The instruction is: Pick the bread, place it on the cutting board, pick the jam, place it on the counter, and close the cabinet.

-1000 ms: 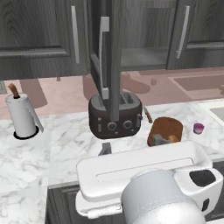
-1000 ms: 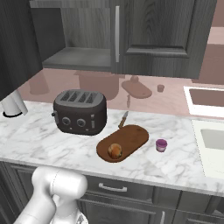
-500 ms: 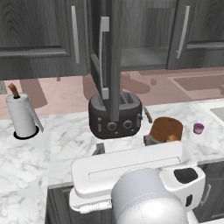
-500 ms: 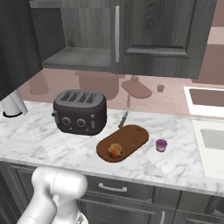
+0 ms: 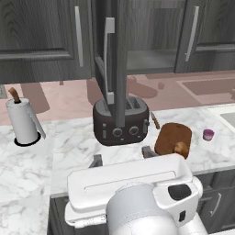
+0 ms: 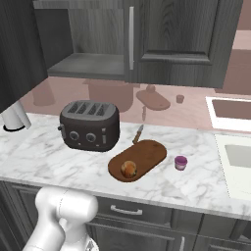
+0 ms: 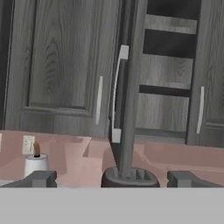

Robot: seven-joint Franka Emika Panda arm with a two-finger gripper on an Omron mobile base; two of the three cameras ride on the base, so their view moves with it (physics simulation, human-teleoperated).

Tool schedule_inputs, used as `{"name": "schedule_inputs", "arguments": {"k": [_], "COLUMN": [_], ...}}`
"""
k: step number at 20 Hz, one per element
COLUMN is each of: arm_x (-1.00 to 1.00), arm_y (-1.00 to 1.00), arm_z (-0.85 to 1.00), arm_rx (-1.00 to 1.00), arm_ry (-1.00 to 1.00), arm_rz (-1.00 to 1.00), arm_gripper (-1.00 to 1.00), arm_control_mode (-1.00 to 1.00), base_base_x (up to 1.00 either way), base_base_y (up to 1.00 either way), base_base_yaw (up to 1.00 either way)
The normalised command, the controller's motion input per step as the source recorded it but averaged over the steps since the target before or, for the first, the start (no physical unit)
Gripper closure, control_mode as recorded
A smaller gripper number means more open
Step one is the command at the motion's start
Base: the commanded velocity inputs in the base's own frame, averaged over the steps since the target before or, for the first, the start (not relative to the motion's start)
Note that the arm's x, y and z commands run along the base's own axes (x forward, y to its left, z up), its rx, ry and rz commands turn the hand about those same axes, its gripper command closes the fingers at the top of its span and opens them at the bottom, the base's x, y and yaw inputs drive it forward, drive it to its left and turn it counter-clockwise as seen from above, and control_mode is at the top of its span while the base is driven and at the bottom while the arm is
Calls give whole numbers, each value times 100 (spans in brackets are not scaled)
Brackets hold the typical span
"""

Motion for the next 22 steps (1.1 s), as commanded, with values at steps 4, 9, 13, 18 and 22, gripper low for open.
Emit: {"name": "schedule_inputs", "arguments": {"k": [4, 9, 13, 18, 22], "arm_x": [0, 0, 0, 0, 0], "arm_y": [3, 0, 0, 0, 0], "arm_z": [-3, 0, 0, 0, 0], "arm_rx": [0, 0, 0, 0, 0], "arm_ry": [-6, -5, -4, -2, 0], "arm_rz": [-3, -7, -11, -10, -10], "arm_gripper": [-100, -100, -100, -100, -100], "arm_control_mode": [-100, -100, -100, -100, -100], "base_base_x": [0, 0, 0, 0, 0], "base_base_y": [0, 0, 0, 0, 0], "base_base_yaw": [0, 0, 0, 0, 0]}}
